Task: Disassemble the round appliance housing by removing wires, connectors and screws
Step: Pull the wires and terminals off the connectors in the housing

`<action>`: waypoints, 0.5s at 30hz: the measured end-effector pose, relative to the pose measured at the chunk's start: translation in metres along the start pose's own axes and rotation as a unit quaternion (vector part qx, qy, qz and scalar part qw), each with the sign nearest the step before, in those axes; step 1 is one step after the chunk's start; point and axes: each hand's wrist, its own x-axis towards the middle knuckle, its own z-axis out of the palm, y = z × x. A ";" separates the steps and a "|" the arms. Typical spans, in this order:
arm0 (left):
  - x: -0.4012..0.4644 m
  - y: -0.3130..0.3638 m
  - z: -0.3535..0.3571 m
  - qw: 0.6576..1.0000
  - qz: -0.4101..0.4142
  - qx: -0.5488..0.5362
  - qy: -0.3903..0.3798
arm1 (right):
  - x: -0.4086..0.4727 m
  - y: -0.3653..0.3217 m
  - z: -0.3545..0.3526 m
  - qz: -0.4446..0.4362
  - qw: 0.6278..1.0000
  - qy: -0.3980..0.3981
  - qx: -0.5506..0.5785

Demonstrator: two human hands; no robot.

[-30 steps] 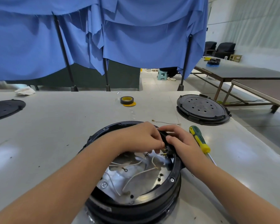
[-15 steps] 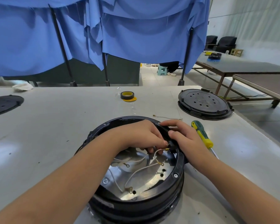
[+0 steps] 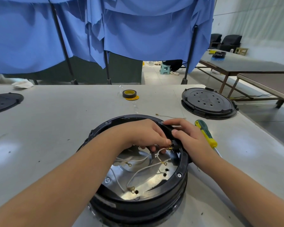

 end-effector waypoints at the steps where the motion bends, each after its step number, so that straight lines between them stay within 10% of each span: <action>1: 0.000 0.000 0.000 1.000 0.000 -0.001 0.000 | 0.000 0.000 0.000 -0.001 1.000 0.000 0.001; 15: 0.001 0.001 0.001 1.000 0.004 -0.005 -0.007 | -0.001 -0.002 0.000 0.004 1.000 -0.004 -0.007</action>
